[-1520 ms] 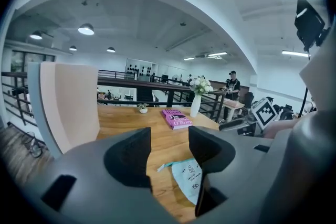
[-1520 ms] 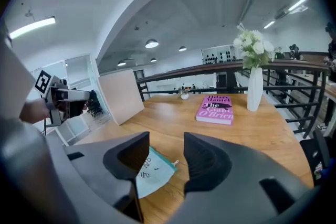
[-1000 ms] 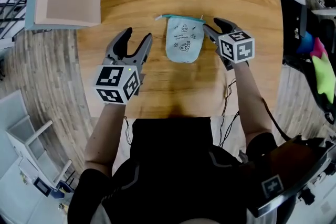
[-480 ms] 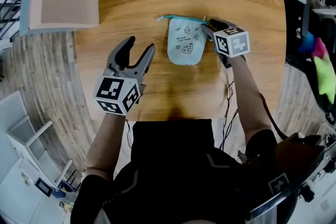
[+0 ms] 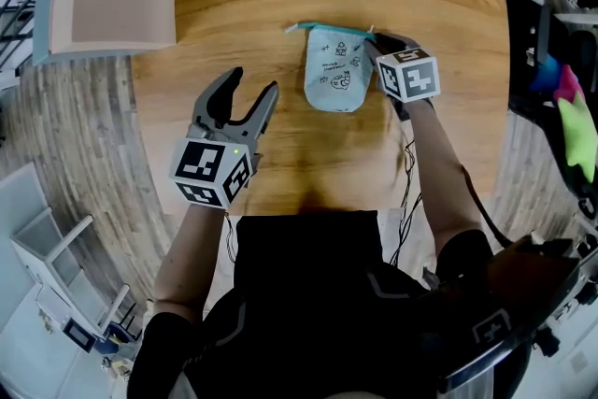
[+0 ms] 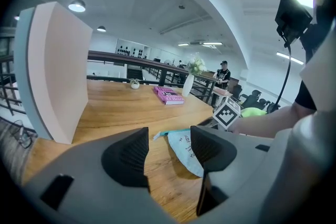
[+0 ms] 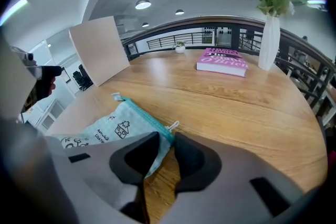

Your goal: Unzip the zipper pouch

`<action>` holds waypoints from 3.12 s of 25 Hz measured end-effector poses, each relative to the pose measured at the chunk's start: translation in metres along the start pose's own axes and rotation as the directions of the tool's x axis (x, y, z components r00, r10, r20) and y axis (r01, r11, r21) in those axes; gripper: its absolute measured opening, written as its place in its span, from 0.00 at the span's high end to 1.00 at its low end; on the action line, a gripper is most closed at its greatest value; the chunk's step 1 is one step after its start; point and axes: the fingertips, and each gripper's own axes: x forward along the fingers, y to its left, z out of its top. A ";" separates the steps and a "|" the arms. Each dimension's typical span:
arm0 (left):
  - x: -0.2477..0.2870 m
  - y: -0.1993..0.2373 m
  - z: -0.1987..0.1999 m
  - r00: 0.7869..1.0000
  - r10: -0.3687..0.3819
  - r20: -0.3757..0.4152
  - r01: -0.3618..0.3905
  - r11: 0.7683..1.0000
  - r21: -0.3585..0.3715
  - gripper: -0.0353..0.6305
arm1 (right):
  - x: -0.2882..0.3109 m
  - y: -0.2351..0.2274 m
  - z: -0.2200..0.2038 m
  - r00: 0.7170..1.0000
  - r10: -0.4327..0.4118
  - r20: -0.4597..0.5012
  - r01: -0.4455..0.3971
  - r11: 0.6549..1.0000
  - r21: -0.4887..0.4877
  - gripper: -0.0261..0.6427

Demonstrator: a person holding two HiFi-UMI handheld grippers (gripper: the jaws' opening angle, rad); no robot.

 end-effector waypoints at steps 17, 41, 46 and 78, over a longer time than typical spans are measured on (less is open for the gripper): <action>-0.013 -0.004 0.015 1.000 -0.015 0.019 0.015 1.000 0.026 0.55 | -0.050 0.025 0.036 0.976 -0.088 0.202 0.131 0.969 -0.209 0.86; -0.031 -0.164 0.132 0.893 -0.451 0.003 0.448 0.889 0.098 0.84 | -0.255 0.156 0.087 0.849 -0.028 0.527 0.393 0.701 -0.596 0.88; -0.043 -0.185 0.141 0.836 -0.548 -0.026 0.548 0.832 0.086 0.80 | -0.283 0.167 0.088 0.826 -0.016 0.563 0.426 0.672 -0.606 0.88; -0.106 -0.221 0.122 0.496 -0.783 -0.376 0.861 0.386 0.333 0.85 | -0.346 0.201 0.091 0.778 0.173 0.604 0.412 0.586 -0.698 0.88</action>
